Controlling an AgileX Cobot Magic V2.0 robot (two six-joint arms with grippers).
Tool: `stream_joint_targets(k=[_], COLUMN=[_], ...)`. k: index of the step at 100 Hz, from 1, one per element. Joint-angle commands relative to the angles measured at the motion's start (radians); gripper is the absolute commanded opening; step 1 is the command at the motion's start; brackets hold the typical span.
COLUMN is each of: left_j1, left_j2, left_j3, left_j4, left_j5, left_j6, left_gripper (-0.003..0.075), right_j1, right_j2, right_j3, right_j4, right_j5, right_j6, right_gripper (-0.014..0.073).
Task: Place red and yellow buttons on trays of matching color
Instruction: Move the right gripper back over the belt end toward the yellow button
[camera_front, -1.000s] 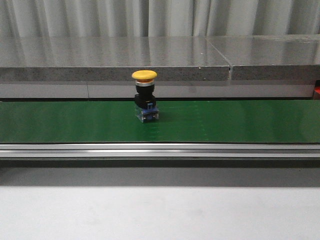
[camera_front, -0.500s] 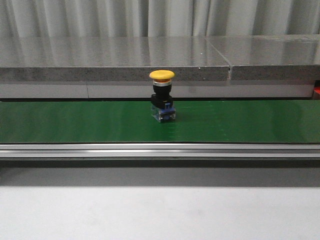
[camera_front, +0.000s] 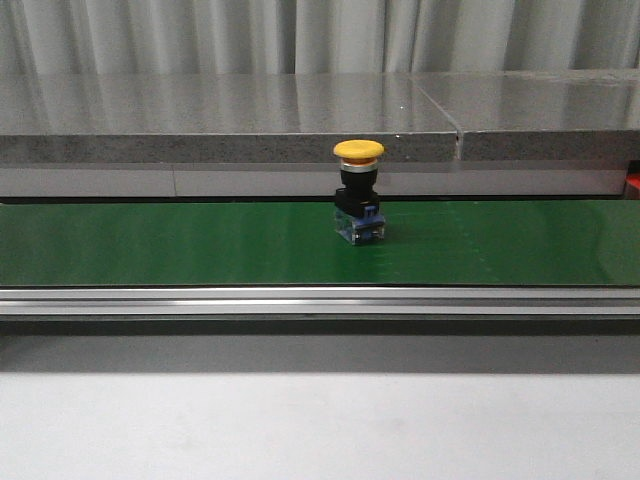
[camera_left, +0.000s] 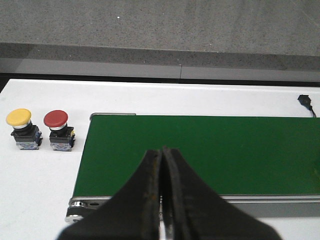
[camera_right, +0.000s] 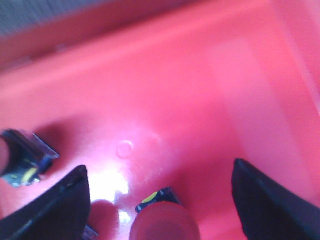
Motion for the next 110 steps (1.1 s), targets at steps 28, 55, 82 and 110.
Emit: stream_joint_targets(k=[28,55,82,110], left_j1=[-0.008,-0.008,-0.008,-0.008], left_j2=[0.005,0.005,0.005,0.005], left_j3=[-0.027,-0.027,-0.027,-0.027], left_j4=[-0.011,-0.011,-0.011,-0.011], left_j5=[-0.074,-0.074,-0.074,-0.074], left_j6=[0.001,0.001,0.001,0.001], left_gripper=[-0.0019,-0.0019,-0.0019,-0.0019], right_j1=[0.025,0.122,0.318,0.536], right_j2=[-0.293,-0.545,-0.690,-0.677], right_j3=[0.010,0.244,0.444,0.463], right_j4=[0.033,0.033,0.033,0.033], right_j5=[0.061,0.015,0.043,0.190], right_j6=[-0.022,-0.090,-0.140,-0.190], right_gripper=[0.0582,0.0582,0.0582,0.0582])
